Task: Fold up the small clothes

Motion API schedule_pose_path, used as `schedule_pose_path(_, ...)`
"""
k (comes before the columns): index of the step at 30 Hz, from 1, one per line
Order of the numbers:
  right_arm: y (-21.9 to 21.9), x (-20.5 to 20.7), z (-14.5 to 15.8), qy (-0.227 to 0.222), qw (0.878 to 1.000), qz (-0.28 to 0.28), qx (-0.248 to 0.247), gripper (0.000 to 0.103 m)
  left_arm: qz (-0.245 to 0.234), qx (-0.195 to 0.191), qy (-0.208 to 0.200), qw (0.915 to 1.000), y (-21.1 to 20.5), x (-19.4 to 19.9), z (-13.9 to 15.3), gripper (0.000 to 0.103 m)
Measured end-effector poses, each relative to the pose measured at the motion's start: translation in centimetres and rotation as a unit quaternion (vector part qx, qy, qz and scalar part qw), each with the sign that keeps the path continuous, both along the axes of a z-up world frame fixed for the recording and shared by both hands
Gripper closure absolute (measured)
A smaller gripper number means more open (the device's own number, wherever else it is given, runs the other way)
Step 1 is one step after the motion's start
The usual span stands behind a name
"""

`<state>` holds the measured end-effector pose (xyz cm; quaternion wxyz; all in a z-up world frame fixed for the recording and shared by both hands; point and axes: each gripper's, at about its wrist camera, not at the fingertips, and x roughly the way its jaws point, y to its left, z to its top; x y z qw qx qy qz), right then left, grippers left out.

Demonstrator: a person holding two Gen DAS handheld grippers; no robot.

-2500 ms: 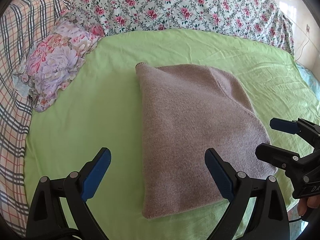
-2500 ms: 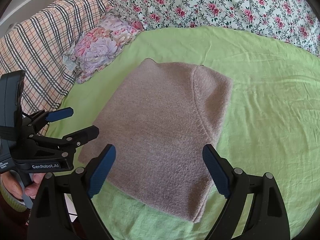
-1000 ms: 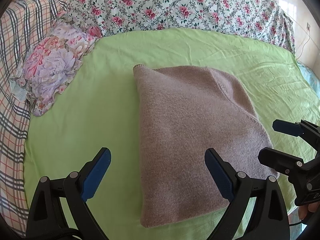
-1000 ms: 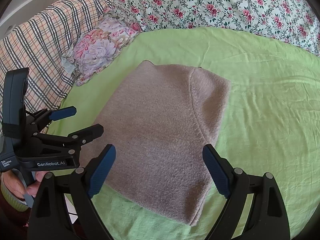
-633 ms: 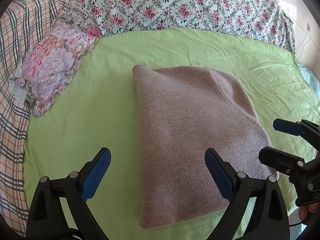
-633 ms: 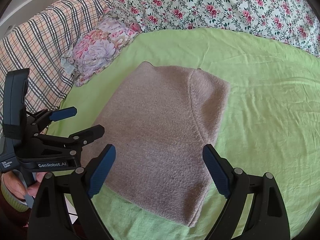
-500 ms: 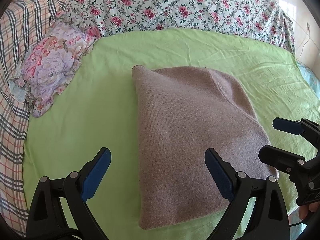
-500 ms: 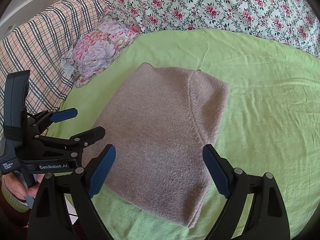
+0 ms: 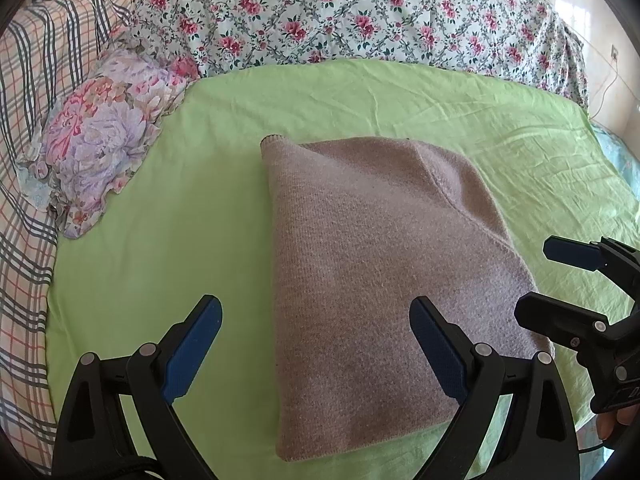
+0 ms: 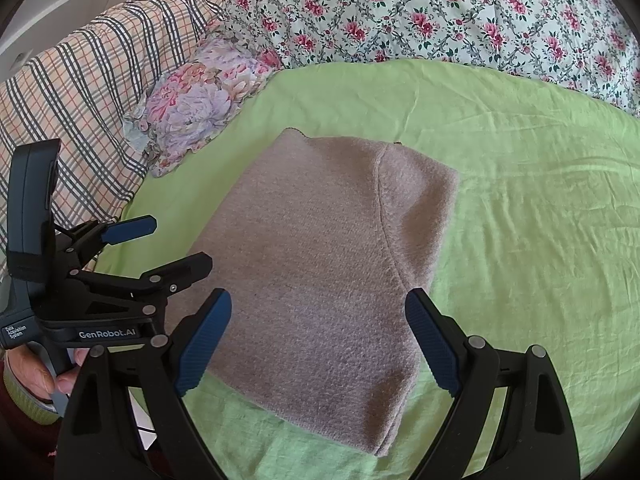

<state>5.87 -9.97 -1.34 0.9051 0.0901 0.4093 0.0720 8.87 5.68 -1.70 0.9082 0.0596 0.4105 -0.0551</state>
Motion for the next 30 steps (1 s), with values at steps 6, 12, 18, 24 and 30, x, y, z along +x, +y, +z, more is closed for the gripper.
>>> schedule_pose_path(6, -0.1, 0.0, 0.0, 0.001, 1.000, -0.001, 0.000, 0.014, -0.001, 0.001, 0.000, 1.0000, -0.2, 0.0, -0.1, 0.008)
schedule_pose_path(12, -0.6, 0.5, -0.2, 0.002, 1.000, -0.005, -0.005, 0.014, 0.000, 0.000, 0.002, 1.0000, -0.3, 0.7, -0.3, 0.008)
schedule_pose_path(18, -1.8, 1.6, -0.6, 0.007, 1.000, -0.009, -0.003, 0.014, 0.009, -0.002, 0.007, 0.9999, 0.3, 1.9, -0.5, 0.008)
schedule_pose_path(24, -2.2, 1.8, -0.8, 0.010, 1.000, -0.008, 0.001, 0.014, 0.016, -0.006, 0.011, 0.9998, 0.8, 2.2, -0.7, 0.008)
schedule_pose_path(30, -2.1, 1.9, -1.0, 0.006, 1.000, -0.008, 0.008, 0.014, 0.013, -0.004, 0.010, 0.9999, 0.2, 1.6, -0.6, 0.008)
